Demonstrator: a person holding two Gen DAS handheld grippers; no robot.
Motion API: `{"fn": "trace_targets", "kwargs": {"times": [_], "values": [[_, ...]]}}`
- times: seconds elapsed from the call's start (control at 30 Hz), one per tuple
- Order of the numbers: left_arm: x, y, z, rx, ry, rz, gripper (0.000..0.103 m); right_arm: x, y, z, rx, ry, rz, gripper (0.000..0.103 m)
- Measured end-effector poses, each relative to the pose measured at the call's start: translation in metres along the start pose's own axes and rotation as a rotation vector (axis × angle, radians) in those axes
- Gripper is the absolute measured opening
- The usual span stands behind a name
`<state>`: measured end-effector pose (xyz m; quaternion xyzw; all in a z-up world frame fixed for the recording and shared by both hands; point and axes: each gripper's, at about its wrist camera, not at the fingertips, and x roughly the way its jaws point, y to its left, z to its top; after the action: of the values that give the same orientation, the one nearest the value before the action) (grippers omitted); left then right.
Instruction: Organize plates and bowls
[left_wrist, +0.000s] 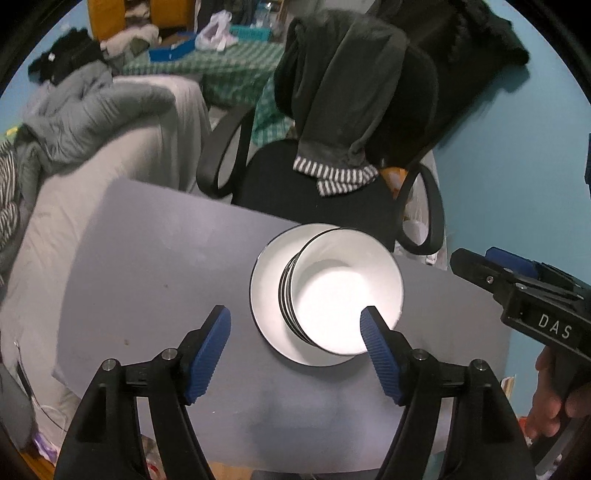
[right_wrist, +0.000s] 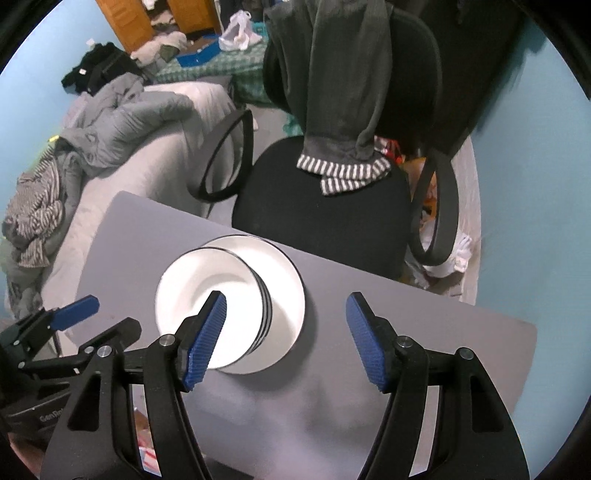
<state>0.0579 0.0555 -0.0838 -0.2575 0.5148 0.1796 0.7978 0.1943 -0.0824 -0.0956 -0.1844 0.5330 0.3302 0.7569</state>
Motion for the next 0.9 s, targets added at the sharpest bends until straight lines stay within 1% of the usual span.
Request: {"fn": "trace_targets", "kwargs": {"times": [0.07,0.17,0.3,0.37,0.53,0.63,0.7,0.73,0.9], "values": [[-0.010,-0.002,-0.003,0.012,-0.015,0.003,0.075,-0.012,0.000,-0.003,0.001,-0.017,-0.002,0.069],[-0.030,-0.005,-0.010,0.031,-0.043,-0.007,0.075,-0.028,0.001,-0.009,-0.002,-0.037,-0.013,0.069],[-0.049,-0.007,-0.017,0.051,-0.062,-0.021,0.075,-0.049,0.002,-0.016,0.000,-0.059,-0.023,0.069],[-0.058,-0.009,-0.021,0.048,-0.065,-0.045,0.075,-0.056,0.003,-0.019,0.003,-0.070,-0.022,0.069],[-0.082,-0.015,-0.026,0.038,-0.104,-0.082,0.075,-0.077,0.008,-0.027,-0.006,-0.111,-0.032,0.069],[-0.095,-0.019,-0.029,0.047,-0.142,-0.080,0.075,-0.090,0.009,-0.032,-0.010,-0.137,-0.048,0.069],[-0.103,-0.021,-0.031,0.057,-0.163,-0.075,0.078,-0.098,0.009,-0.035,-0.005,-0.157,-0.053,0.069],[-0.107,-0.021,-0.031,0.060,-0.174,-0.079,0.080,-0.103,0.008,-0.037,0.002,-0.168,-0.050,0.069],[-0.122,-0.022,-0.035,0.044,-0.193,-0.114,0.080,-0.117,0.007,-0.044,0.036,-0.203,-0.033,0.069]]}}
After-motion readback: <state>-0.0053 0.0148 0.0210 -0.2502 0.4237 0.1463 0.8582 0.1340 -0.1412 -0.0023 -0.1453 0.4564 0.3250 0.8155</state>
